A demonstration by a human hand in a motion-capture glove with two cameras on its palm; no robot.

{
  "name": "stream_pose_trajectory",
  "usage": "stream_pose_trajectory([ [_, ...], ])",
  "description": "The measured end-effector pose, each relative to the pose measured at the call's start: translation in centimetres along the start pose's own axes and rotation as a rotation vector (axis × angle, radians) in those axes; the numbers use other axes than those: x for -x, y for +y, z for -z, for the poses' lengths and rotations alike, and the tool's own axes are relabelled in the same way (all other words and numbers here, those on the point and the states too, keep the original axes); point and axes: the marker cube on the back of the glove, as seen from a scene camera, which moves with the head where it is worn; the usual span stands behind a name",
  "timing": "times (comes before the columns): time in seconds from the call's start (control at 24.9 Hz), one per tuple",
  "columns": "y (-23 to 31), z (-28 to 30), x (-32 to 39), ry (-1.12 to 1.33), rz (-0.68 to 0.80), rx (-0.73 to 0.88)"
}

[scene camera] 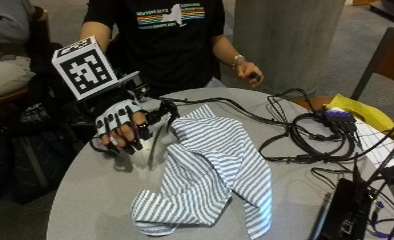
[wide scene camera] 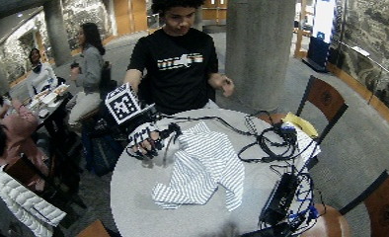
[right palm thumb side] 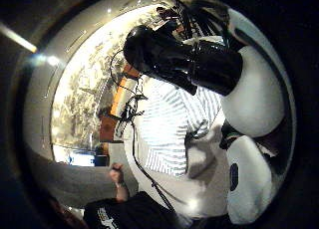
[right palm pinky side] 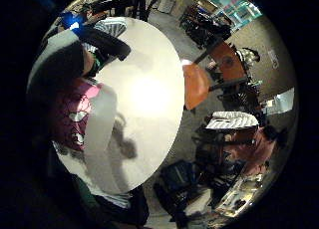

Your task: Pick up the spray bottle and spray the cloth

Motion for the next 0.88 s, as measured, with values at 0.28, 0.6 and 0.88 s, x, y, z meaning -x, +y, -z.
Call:
stream_pose_trajectory([
  [0.28,-0.5,-0.6,0.9,-0.008,0.008,0.009],
  [0.6,-0.6,-1.0,1.5,0.014,0.025,0.007],
  [0.88,0.7,0.1,5.2,-0.356,0.063,-0.034],
])
